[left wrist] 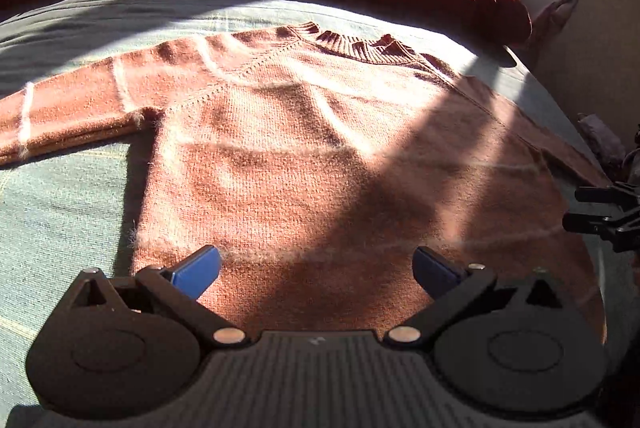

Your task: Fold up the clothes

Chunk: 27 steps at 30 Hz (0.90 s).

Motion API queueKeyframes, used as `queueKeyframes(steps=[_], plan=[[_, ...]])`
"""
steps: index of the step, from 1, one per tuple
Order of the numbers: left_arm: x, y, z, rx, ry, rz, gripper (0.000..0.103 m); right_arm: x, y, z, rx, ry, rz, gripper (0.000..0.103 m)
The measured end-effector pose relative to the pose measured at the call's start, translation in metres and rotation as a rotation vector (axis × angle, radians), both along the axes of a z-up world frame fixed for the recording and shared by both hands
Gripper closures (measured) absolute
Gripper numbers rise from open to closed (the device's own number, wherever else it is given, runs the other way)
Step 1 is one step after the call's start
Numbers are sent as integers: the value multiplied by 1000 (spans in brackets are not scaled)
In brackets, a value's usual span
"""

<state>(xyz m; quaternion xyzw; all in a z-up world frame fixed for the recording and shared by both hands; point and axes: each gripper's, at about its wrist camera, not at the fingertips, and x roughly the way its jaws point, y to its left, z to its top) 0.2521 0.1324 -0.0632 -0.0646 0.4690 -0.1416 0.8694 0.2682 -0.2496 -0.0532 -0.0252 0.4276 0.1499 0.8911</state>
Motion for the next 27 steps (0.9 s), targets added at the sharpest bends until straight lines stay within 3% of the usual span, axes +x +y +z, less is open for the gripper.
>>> queueKeyframes(steps=[4, 10, 13, 17, 22, 27], plan=[[-23, 10, -14, 6, 3, 4, 1, 5, 22, -22, -26, 53, 37, 0], [-43, 35, 10, -38, -60, 35, 1, 7, 37, -40, -104, 79, 9, 0], [-45, 35, 20, -40, -106, -1, 1, 9, 38, -42, -105, 89, -13, 0], [-51, 31, 11, -70, -68, -84, 1, 10, 41, -45, -121, 90, -29, 0], [-76, 41, -6, -54, 23, -124, 1, 9, 43, -46, -127, 78, -50, 0], [-90, 55, 15, -90, -24, -109, 1, 3, 45, -48, -133, 35, -57, 0]])
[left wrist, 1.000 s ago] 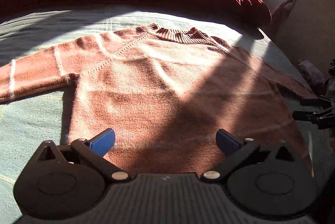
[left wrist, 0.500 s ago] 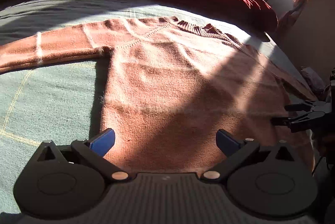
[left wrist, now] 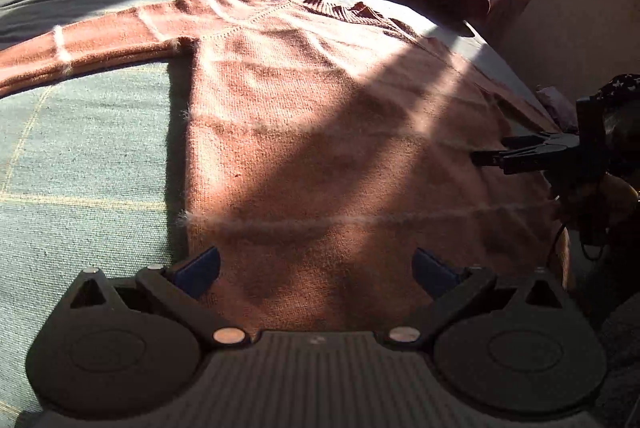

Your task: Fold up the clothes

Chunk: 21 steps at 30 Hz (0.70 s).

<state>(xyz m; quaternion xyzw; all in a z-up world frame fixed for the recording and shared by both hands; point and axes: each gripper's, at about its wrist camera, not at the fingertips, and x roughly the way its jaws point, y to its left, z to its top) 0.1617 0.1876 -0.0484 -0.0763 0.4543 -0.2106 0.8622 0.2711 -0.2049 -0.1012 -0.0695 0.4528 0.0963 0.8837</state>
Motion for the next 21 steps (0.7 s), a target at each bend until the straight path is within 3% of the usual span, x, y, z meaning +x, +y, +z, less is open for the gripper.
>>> queueKeyframes(steps=[7, 12, 15, 21], plan=[[11, -37, 3, -66, -55, -159, 1, -7, 11, 17, -24, -12, 2, 0], [11, -58, -15, -69, 3, -239, 1, -31, 41, 32, 69, -41, 197, 0], [5, -54, -26, -37, 50, -242, 1, -46, 60, 16, -3, 15, 298, 0], [0, -37, -16, -35, 53, -245, 1, -87, 23, 20, -32, 36, 239, 0]])
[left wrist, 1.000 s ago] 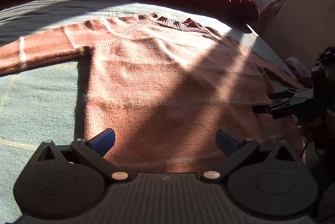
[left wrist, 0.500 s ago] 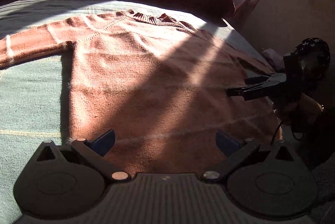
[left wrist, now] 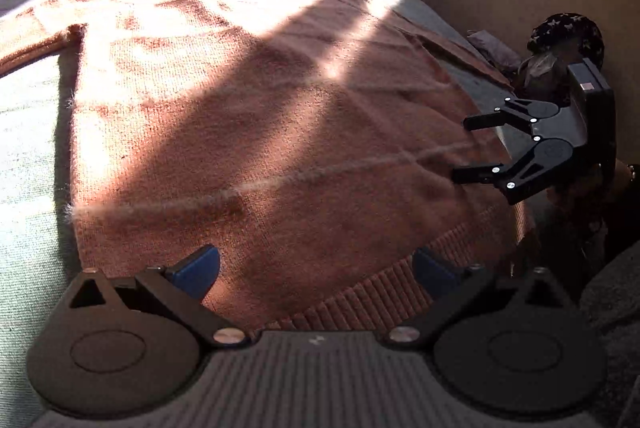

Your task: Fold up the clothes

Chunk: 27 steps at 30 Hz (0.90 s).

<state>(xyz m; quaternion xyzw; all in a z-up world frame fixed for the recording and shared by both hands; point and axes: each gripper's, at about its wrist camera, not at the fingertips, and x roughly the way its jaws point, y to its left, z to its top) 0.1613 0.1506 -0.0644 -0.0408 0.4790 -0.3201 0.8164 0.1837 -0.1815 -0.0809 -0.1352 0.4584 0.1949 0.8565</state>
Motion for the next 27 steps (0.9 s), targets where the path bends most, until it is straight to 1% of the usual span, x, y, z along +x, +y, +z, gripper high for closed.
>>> queueKeyframes(steps=[2, 4, 5, 8, 10, 12, 14, 17, 19, 21, 22, 25, 27], plan=[[8, -4, 9, -3, -35, -2, 1, -8, -6, 6, -19, -20, -24, 0], [16, -14, 16, -16, -72, -33, 1, -12, -9, 13, -25, -58, -45, 0], [20, -21, 18, -19, -85, -53, 1, -10, -8, 15, -17, -64, -62, 0], [24, -41, 17, 5, -106, -111, 1, -3, -6, 5, -1, -39, -99, 0], [22, -45, 12, 29, -81, -134, 1, 0, -8, -9, -1, 7, -135, 0], [17, -39, 5, 65, -34, -132, 1, -5, -13, -10, 35, -8, -160, 0], [11, -28, -1, 103, 18, -119, 1, -6, -15, -11, 46, -11, -166, 0], [0, 1, 2, 135, 85, -78, 1, -6, -14, -14, 49, -14, -163, 0], [-5, 16, 12, 163, 86, -41, 1, -3, -14, -15, 59, -16, -168, 0], [-6, 23, 27, 156, 49, -6, 1, -2, -16, -16, 73, -23, -176, 0], [-6, 21, 32, 138, 36, -4, 1, -1, -16, -16, 76, -27, -181, 0], [-3, 3, 37, 59, 12, -45, 1, -2, -15, -17, 74, -40, -192, 0], [0, -19, 28, 32, 16, -104, 1, -4, -14, -16, 67, -46, -194, 0]])
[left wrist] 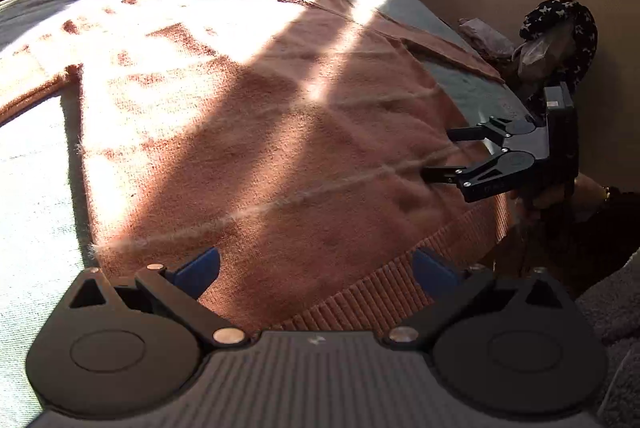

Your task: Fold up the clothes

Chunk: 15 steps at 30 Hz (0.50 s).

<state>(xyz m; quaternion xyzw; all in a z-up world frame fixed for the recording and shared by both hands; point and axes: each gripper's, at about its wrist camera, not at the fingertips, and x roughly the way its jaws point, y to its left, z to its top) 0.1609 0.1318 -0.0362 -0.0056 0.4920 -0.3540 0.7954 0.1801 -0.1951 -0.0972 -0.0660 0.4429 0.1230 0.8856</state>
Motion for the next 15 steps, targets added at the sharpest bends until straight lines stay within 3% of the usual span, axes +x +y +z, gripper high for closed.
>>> queueKeyframes(steps=[2, 5, 10, 15], plan=[[2, -20, -13, 10, 20, -40, 1, -1, 0, 2, -5, 3, -3, 0], [4, -29, -35, 62, 69, -20, 1, -5, -3, 5, -13, 14, -6, 0], [4, -14, -28, 7, 66, 52, 1, -11, -14, 17, -16, 25, -18, 0], [4, -9, -24, -10, 55, 112, 1, 21, -16, 38, -24, -72, -6, 0]])
